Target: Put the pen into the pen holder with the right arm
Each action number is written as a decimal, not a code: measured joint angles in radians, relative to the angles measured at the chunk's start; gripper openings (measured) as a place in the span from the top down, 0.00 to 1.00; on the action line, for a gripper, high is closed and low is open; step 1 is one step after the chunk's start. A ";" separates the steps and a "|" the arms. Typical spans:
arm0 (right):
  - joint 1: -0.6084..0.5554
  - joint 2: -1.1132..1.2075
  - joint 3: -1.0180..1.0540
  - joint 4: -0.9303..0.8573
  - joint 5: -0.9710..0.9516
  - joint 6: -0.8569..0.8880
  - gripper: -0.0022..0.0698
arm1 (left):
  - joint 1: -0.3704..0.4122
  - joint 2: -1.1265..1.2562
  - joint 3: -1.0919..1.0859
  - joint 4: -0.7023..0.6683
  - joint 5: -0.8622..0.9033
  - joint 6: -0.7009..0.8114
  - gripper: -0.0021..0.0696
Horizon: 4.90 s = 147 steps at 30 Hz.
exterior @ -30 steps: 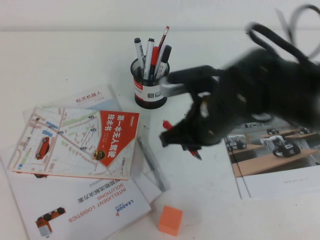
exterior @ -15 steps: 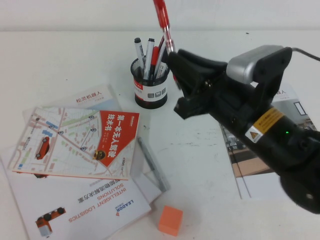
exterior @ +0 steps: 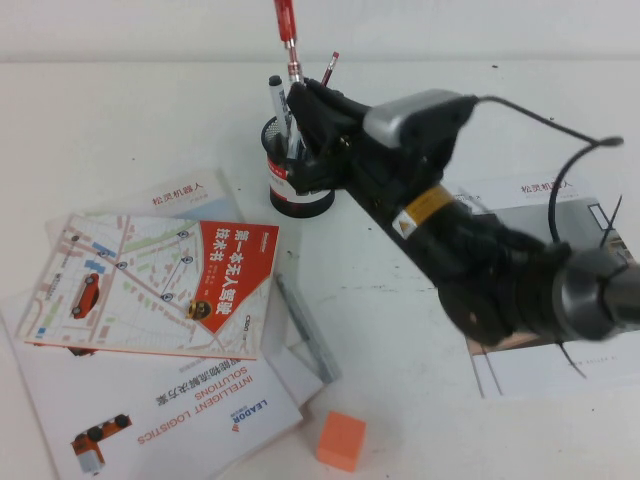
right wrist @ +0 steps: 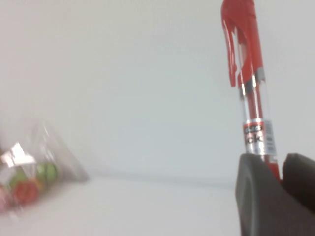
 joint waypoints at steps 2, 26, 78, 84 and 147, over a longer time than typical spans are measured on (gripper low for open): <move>-0.021 0.005 -0.056 -0.048 0.107 0.000 0.89 | 0.000 0.000 0.000 0.000 0.000 0.000 0.97; -0.295 0.136 -0.318 -0.607 -0.052 0.688 0.89 | 0.000 0.000 0.000 0.000 0.000 0.000 0.97; -0.298 0.526 -0.654 -0.607 -0.054 0.555 0.56 | 0.000 0.000 0.000 0.000 0.000 0.000 0.97; -0.302 0.512 -0.656 -0.580 -0.065 0.656 0.77 | 0.000 0.000 0.000 0.000 0.000 0.000 0.97; -0.371 -1.442 0.568 -0.517 1.292 0.268 1.00 | 0.000 0.000 0.000 0.000 0.000 0.000 0.97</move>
